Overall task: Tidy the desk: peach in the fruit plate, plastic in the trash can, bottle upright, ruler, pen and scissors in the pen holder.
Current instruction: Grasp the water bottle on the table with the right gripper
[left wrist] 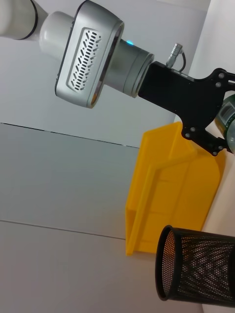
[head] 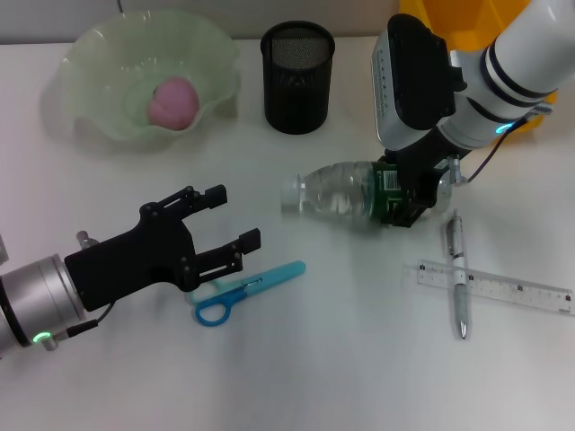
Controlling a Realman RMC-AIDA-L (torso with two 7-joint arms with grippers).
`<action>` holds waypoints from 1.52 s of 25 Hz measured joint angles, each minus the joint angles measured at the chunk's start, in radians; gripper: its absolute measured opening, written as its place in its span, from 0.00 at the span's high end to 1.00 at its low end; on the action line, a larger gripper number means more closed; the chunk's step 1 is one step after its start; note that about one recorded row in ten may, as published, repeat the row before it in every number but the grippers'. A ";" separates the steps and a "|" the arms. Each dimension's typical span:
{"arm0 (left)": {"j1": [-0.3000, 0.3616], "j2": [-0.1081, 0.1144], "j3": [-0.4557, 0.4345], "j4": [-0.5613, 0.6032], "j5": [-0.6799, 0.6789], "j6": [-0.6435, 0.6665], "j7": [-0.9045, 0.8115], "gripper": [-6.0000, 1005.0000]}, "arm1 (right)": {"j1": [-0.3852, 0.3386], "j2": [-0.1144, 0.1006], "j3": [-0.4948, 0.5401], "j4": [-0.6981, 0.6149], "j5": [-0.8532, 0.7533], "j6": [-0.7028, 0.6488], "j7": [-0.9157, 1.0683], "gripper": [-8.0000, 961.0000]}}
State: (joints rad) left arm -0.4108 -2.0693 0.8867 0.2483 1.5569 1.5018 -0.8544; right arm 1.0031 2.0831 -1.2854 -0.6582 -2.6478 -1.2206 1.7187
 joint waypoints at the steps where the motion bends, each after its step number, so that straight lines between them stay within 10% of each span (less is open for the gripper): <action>1: 0.000 0.000 0.000 0.000 0.000 0.001 0.000 0.20 | 0.000 0.000 0.000 0.000 0.000 0.000 0.000 0.15; 38: 0.010 0.002 0.000 0.001 0.000 0.022 0.000 0.20 | -0.006 0.000 0.000 0.000 0.001 -0.001 0.005 0.20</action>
State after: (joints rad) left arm -0.4003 -2.0677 0.8864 0.2496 1.5569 1.5239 -0.8544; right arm 0.9967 2.0831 -1.2854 -0.6585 -2.6473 -1.2213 1.7238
